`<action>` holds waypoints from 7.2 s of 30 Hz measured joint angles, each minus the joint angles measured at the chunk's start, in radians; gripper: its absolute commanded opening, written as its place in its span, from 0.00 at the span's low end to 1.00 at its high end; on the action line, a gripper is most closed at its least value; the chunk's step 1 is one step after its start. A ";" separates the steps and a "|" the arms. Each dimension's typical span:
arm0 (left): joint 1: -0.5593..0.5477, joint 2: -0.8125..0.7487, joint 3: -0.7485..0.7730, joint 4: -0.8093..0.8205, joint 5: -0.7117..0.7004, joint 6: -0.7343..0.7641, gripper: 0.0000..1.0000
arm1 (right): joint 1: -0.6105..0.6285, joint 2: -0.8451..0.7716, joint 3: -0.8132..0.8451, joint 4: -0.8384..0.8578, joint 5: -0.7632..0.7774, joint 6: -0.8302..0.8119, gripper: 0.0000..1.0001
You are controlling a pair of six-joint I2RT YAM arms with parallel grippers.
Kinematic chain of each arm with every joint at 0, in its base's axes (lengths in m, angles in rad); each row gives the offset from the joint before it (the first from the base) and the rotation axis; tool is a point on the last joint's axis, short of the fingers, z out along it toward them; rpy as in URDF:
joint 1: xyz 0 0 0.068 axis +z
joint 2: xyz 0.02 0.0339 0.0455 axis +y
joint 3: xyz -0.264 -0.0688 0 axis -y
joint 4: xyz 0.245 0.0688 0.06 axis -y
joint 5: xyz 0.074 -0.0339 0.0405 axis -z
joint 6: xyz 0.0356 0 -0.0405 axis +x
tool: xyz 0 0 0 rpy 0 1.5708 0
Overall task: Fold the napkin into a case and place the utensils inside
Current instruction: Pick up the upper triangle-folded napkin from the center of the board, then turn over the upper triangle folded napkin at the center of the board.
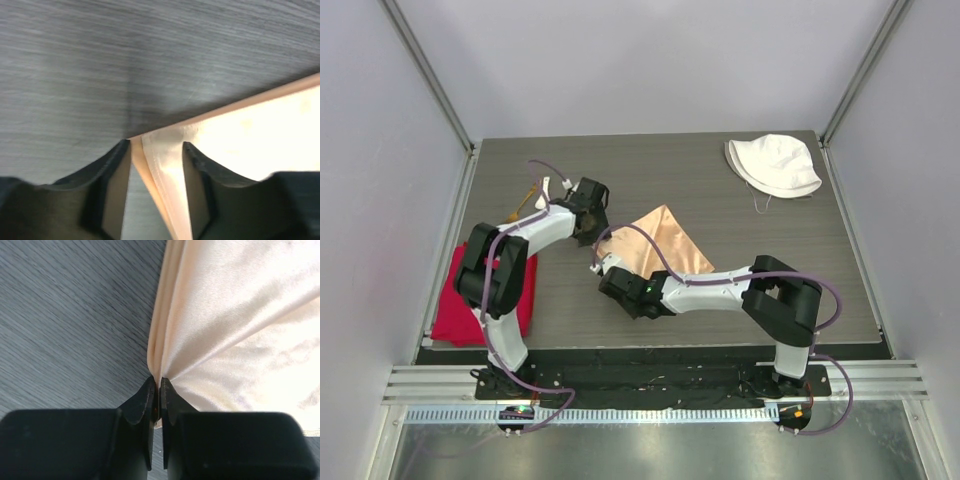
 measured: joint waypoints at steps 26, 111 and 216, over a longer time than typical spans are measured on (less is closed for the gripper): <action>0.118 -0.075 -0.122 0.025 0.199 -0.242 0.54 | -0.006 -0.006 -0.006 0.014 -0.027 0.019 0.01; 0.219 -0.598 0.151 -0.377 -0.010 0.022 0.00 | -0.095 -0.032 0.103 0.736 -0.925 0.518 0.01; -0.291 0.428 0.665 -0.372 -0.266 0.140 0.00 | -0.578 -0.150 -0.538 0.682 -0.933 0.465 0.01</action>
